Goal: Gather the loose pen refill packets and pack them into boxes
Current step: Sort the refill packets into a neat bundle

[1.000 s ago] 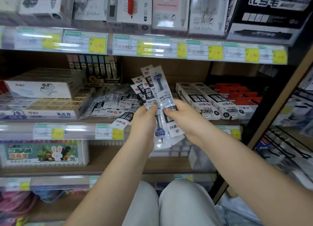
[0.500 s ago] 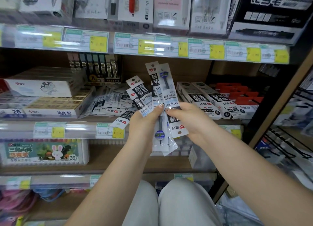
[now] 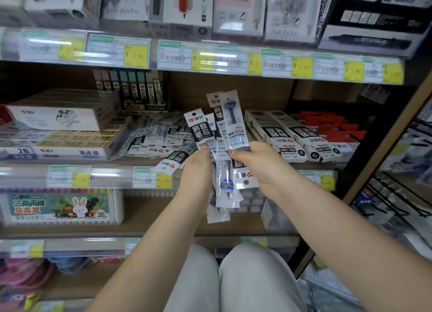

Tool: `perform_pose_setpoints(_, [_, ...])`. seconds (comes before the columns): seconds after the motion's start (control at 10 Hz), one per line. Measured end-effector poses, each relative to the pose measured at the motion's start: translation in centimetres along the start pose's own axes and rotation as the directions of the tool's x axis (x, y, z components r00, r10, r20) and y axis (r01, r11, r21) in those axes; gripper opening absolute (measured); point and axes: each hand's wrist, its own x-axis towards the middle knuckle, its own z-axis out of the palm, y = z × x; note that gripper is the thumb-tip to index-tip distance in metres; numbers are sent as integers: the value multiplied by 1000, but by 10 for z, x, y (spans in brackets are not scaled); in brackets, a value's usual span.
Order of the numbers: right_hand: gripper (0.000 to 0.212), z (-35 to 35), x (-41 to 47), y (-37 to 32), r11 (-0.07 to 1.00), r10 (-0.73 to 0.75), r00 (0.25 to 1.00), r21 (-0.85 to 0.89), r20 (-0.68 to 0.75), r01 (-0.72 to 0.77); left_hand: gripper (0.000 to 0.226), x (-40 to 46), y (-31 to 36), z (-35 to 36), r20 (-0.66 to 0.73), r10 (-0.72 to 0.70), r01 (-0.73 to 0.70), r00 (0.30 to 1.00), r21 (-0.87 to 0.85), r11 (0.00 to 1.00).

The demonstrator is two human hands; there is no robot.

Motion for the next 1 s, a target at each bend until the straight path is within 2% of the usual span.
perform_pose_setpoints(0.2, [18,-1,2,2,998,-12,998,58,-59,16,38,5,-4,-7,-35,7,-7,999,-5,1000])
perform_pose_setpoints(0.4, [16,-1,3,4,999,-32,999,30,-22,33,20,1,0,-9,37,40,-37,999,-64,997])
perform_pose_setpoints(0.6, [17,-4,4,2,998,-58,996,34,-71,60,9,-4,2,-8,95,96,-93,991,-43,995])
perform_pose_setpoints(0.8, [11,-1,4,4,997,-46,994,60,-102,52,8,-1,0,-6,131,31,-17,991,-111,994])
perform_pose_setpoints(0.9, [11,-4,5,5,996,-38,995,82,-96,46,6,-2,1,-7,78,-9,17,997,-99,995])
perform_pose_setpoints(1.0, [9,-17,6,1,1000,-29,999,-2,-17,29,4,2,2,-16,81,-44,55,996,-138,989])
